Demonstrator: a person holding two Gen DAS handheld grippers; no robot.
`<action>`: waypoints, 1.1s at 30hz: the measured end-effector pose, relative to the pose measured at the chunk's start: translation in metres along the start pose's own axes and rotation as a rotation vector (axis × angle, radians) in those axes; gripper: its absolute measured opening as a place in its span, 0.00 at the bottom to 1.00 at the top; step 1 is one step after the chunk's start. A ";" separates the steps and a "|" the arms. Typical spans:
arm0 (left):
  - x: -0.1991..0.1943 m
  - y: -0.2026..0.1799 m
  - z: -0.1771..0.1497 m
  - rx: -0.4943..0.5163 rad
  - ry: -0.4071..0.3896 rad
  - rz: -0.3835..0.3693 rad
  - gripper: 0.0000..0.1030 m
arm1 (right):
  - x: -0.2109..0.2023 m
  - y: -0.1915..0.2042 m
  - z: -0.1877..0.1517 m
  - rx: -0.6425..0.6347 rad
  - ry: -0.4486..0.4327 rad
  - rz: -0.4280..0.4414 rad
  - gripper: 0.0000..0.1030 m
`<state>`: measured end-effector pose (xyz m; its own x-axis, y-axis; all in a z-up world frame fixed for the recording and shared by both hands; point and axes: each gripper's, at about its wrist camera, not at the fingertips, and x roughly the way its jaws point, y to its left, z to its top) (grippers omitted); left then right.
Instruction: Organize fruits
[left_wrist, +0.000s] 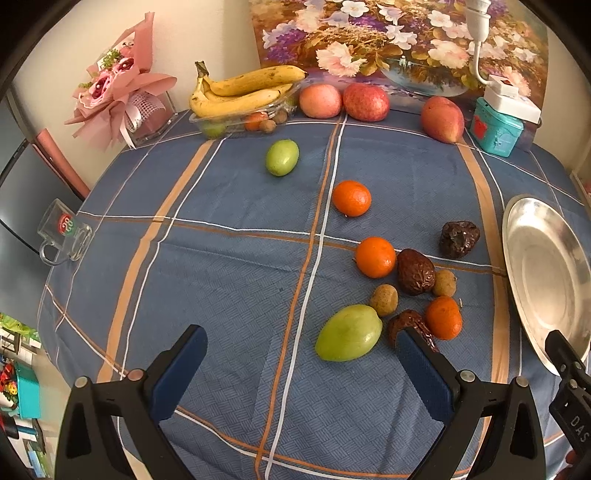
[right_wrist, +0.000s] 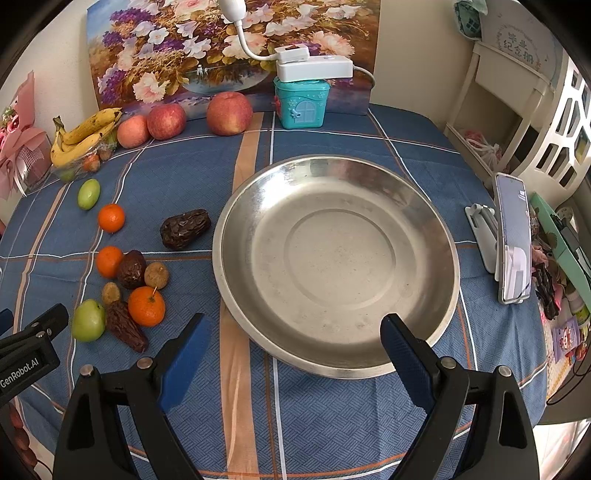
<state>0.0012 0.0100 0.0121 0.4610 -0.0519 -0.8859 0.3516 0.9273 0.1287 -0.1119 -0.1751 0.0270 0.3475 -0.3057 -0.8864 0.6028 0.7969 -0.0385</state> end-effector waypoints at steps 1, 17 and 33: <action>0.000 0.001 0.000 -0.002 0.000 0.000 1.00 | 0.000 0.000 0.000 0.000 0.000 0.000 0.90; 0.000 0.000 -0.001 0.007 -0.009 0.011 1.00 | 0.000 0.002 -0.001 -0.010 0.000 0.003 0.90; -0.002 -0.002 -0.001 0.016 -0.043 0.019 1.00 | 0.000 0.002 -0.001 -0.011 0.001 0.003 0.90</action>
<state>-0.0008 0.0088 0.0137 0.5023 -0.0510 -0.8632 0.3556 0.9221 0.1524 -0.1115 -0.1734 0.0263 0.3486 -0.3027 -0.8870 0.5941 0.8033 -0.0406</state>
